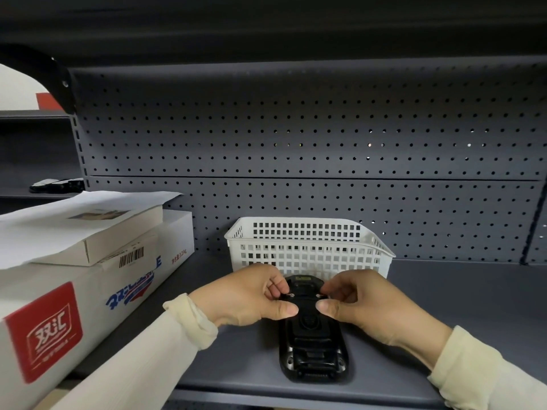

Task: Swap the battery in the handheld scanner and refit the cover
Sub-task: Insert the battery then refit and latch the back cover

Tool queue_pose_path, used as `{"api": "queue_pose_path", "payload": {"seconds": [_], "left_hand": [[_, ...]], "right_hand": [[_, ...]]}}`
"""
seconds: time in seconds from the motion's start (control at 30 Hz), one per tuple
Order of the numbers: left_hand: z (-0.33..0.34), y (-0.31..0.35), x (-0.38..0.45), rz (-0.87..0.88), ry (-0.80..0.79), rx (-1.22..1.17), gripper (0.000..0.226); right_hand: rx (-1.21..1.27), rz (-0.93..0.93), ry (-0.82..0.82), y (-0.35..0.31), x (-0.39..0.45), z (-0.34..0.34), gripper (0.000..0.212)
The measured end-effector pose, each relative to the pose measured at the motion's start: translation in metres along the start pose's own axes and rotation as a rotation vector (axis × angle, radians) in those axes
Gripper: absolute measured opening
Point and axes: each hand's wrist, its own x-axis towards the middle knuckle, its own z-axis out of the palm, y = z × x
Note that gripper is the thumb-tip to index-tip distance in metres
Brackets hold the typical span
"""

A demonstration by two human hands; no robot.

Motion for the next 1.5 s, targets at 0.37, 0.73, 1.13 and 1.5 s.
{"api": "queue_pose_path", "payload": {"seconds": [0.37, 0.73, 1.13, 1.5], "left_hand": [[-0.002, 0.001, 0.001, -0.004, -0.047, 0.004, 0.027], [-0.001, 0.001, 0.001, -0.007, -0.035, -0.018, 0.024], [0.001, -0.001, -0.003, -0.07, 0.005, -0.05, 0.027], [0.008, 0.018, -0.017, -0.103, 0.137, 0.02, 0.034]], "right_hand": [[-0.007, 0.001, 0.006, -0.003, -0.001, -0.001, 0.019], [0.016, 0.021, -0.011, -0.001, 0.0, 0.001, 0.019], [-0.026, 0.077, 0.023, -0.004, -0.006, 0.003, 0.031], [-0.098, 0.247, -0.085, -0.024, -0.01, -0.001, 0.045]]}}
